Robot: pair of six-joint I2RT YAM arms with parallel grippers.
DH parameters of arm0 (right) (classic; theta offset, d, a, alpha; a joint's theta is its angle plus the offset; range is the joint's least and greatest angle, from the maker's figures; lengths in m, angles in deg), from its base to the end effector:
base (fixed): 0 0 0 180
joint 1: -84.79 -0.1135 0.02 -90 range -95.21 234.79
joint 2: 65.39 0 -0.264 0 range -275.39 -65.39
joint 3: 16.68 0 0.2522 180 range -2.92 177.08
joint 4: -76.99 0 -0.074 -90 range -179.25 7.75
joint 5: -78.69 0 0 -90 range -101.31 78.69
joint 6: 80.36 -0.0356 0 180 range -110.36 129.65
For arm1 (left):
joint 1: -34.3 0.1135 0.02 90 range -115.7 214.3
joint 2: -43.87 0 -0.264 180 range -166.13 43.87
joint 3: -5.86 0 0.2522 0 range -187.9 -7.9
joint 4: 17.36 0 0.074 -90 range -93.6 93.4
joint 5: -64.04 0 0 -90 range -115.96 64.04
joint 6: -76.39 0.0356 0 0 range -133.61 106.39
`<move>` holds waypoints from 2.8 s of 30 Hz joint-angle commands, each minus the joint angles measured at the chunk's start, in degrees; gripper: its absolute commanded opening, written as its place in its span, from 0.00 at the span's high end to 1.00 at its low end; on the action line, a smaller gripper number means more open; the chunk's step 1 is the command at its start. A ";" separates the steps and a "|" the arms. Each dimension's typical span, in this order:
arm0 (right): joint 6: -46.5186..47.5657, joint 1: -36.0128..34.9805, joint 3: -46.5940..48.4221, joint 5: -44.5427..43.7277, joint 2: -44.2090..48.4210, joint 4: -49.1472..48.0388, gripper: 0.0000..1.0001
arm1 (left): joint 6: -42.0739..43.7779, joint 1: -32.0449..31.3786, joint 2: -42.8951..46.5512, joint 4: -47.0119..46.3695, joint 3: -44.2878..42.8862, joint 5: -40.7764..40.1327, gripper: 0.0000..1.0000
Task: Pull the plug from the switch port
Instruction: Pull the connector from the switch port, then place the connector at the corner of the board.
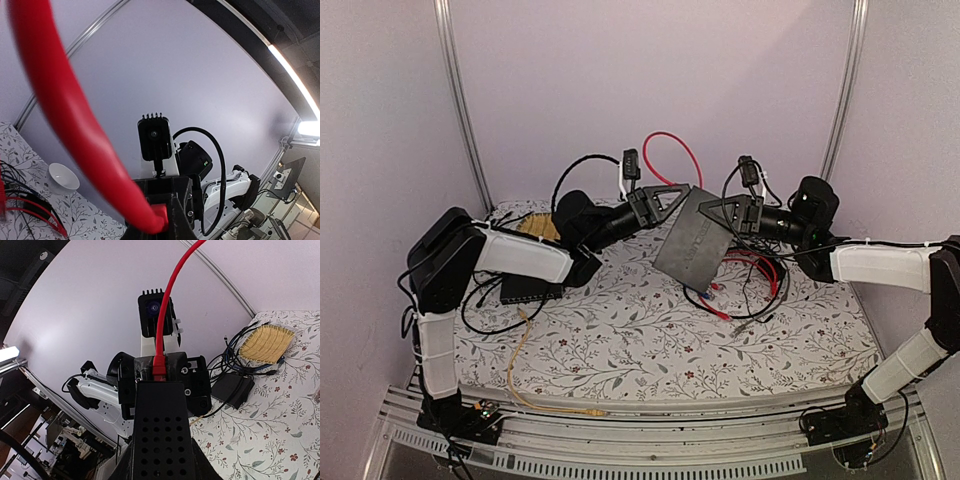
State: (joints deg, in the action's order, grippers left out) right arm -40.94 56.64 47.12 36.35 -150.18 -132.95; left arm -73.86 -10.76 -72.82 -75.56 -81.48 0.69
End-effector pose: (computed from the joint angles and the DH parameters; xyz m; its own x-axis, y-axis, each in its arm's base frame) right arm 0.2770 0.1781 0.3013 -0.6557 0.2393 -0.7161 -0.7166 0.1017 0.6901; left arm 0.3073 -0.3306 0.2768 -0.6211 -0.4762 -0.6225 0.7475 -0.1213 -0.6530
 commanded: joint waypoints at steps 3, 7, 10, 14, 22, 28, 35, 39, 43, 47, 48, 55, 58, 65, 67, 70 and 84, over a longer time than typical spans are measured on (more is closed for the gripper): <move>-1.66 1.68 -0.12 -1.94 2.89 -6.18 0.99 | 0.42 3.06 3.35 -8.40 2.74 -9.92 1.00; -1.79 1.68 -0.28 -1.98 2.80 -6.27 0.98 | 0.18 2.78 3.24 -9.84 3.71 -12.70 1.00; -1.84 1.67 -0.36 -1.96 2.96 -6.31 0.99 | 0.40 2.68 3.30 -10.15 4.31 -13.92 1.00; -1.88 1.68 -0.38 -1.96 2.89 -6.36 0.99 | 0.63 2.69 3.48 -10.96 5.97 -15.43 1.00; -1.87 1.77 0.04 -1.88 3.05 -6.27 0.99 | 1.53 3.13 6.33 -11.04 7.32 -17.19 1.00; -1.88 1.77 0.16 -1.78 3.07 -6.12 0.99 | 2.01 3.31 7.20 -11.39 8.85 -18.83 1.00; -1.66 1.96 0.73 -1.70 3.29 -5.36 0.99 | 2.52 3.80 7.02 -9.34 7.46 -16.66 1.00; -1.36 3.88 -0.42 -1.69 5.09 -4.62 0.99 | 1.93 5.01 6.37 -5.88 6.04 -12.83 1.00; -1.19 5.71 -2.35 -1.71 8.23 -3.67 0.99 | -3.84 6.51 0.23 -4.65 0.17 -3.76 1.00; -0.80 6.74 -4.12 -2.08 11.94 -2.07 0.99 | -11.17 6.34 -9.72 -5.26 -10.55 4.82 1.00; -0.55 6.94 -4.51 -2.29 13.05 -1.16 0.99 | -13.28 6.05 -12.03 -5.52 -13.39 6.63 1.00; 1.72 8.77 -6.41 -3.42 20.07 4.49 0.99 | -26.71 2.44 -30.17 -8.74 -33.88 11.90 1.00; 2.69 9.68 -7.22 -3.95 23.43 6.94 0.99 | -30.82 0.59 -38.15 -5.61 -45.66 13.97 1.00; 3.65 10.86 -8.58 -4.24 27.05 9.84 0.99 | -37.07 -1.79 -49.57 -1.00 -59.72 11.78 1.00; 3.65 11.07 -8.96 -4.24 27.30 10.00 0.99 | -38.06 -2.01 -50.60 -1.24 -59.89 11.26 1.00; 3.66 11.22 -9.43 -4.46 27.57 10.00 0.99 | -39.00 -2.22 -51.30 -0.19 -59.91 11.49 1.00; 3.70 11.15 -9.62 -5.19 26.67 9.95 0.99 | -40.52 -2.58 -51.43 8.94 -57.46 13.78 0.18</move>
State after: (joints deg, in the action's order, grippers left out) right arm -37.25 67.59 36.95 32.66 -124.55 -119.62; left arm -114.60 -13.54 -124.81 -68.48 -139.86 13.04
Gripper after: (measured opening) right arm 0.244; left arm 0.740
